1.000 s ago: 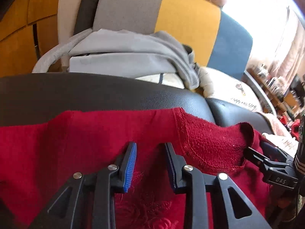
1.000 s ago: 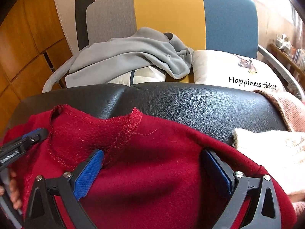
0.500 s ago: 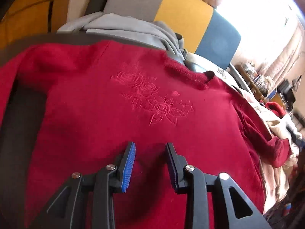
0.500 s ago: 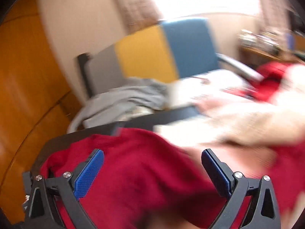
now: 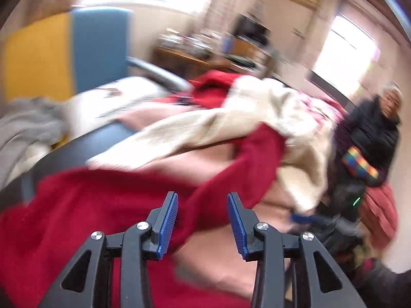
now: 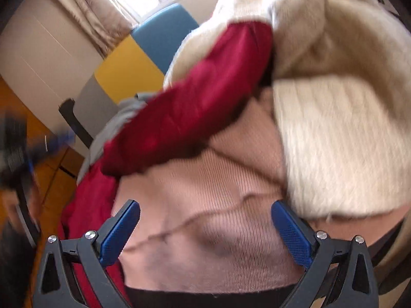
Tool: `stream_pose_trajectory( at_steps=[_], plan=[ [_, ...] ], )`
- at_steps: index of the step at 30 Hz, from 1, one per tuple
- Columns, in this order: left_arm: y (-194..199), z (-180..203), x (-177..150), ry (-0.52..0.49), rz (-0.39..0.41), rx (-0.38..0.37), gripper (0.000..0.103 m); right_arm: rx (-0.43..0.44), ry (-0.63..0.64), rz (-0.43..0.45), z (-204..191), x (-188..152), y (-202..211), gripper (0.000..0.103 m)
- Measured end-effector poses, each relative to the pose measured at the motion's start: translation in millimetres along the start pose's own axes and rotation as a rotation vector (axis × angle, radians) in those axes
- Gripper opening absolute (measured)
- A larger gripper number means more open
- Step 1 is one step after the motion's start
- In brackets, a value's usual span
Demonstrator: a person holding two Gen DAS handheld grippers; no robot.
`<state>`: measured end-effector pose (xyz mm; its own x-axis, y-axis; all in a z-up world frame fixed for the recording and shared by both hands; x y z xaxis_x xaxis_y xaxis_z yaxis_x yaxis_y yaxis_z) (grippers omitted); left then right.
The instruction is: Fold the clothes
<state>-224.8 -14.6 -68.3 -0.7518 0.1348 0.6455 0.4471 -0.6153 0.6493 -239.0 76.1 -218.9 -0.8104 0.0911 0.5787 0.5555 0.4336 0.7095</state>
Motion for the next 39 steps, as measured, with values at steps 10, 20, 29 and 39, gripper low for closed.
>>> stream_pose_trajectory(
  at_steps=[10, 20, 29, 39],
  plan=[
    [-148, 41, 36, -0.262, -0.324, -0.061, 0.041, 0.059, 0.078, 0.091, -6, 3, -7, 0.103],
    [-189, 48, 40, -0.177, -0.421, -0.161, 0.031, 0.037, 0.181, 0.125, -11, 1, -12, 0.103],
    [-159, 47, 49, -0.283, -0.316, 0.006, 0.018, -0.015, 0.199, 0.131, -15, -2, -13, 0.103],
    [-186, 35, 36, -0.174, -0.419, -0.158, 0.043, -0.062, 0.252, 0.153, -20, -8, -17, 0.103]
  ],
)
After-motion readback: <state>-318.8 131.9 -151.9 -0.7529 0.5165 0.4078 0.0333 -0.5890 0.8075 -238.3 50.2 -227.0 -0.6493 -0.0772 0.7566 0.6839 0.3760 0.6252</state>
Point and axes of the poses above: each gripper's, at about its wrist camera, not at the fingertips, and y roughly against the way its jaws point, z to its right, x to its top, the point moved 6 cm from there along -y, roughly the way its jaws point, and after that the axes turned 9 degrees about -x, right-handed, at the moved point
